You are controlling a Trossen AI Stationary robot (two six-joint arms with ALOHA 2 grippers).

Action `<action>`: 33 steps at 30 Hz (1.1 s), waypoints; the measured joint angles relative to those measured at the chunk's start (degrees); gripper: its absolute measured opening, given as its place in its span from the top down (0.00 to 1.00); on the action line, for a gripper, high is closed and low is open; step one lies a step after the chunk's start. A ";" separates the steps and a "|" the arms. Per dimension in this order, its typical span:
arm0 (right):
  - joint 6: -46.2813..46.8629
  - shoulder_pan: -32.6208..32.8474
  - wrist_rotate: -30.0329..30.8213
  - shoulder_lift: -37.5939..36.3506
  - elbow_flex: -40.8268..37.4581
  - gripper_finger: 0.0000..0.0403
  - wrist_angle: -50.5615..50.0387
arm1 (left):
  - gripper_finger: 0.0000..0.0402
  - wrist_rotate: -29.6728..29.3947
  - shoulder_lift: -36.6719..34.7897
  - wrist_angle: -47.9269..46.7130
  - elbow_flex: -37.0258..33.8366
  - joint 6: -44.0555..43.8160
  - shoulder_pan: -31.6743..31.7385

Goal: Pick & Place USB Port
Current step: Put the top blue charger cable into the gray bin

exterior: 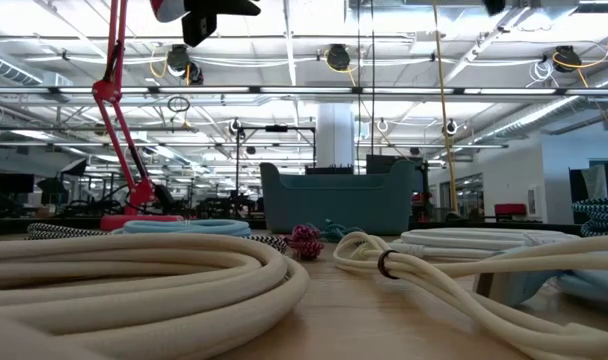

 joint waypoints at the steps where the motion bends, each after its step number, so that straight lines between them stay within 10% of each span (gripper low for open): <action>1: -0.04 -0.02 -0.08 0.44 -3.09 0.71 5.16 | 0.81 -0.02 0.00 0.20 0.00 0.00 0.10; 10: -1.45 -0.20 -7.43 4.26 -21.89 0.71 42.00 | 0.81 0.96 0.02 0.79 -0.01 0.25 0.34; 33: -5.95 -3.31 -7.76 4.18 -22.43 0.71 44.39 | 0.81 3.60 7.69 -16.77 0.04 4.86 2.92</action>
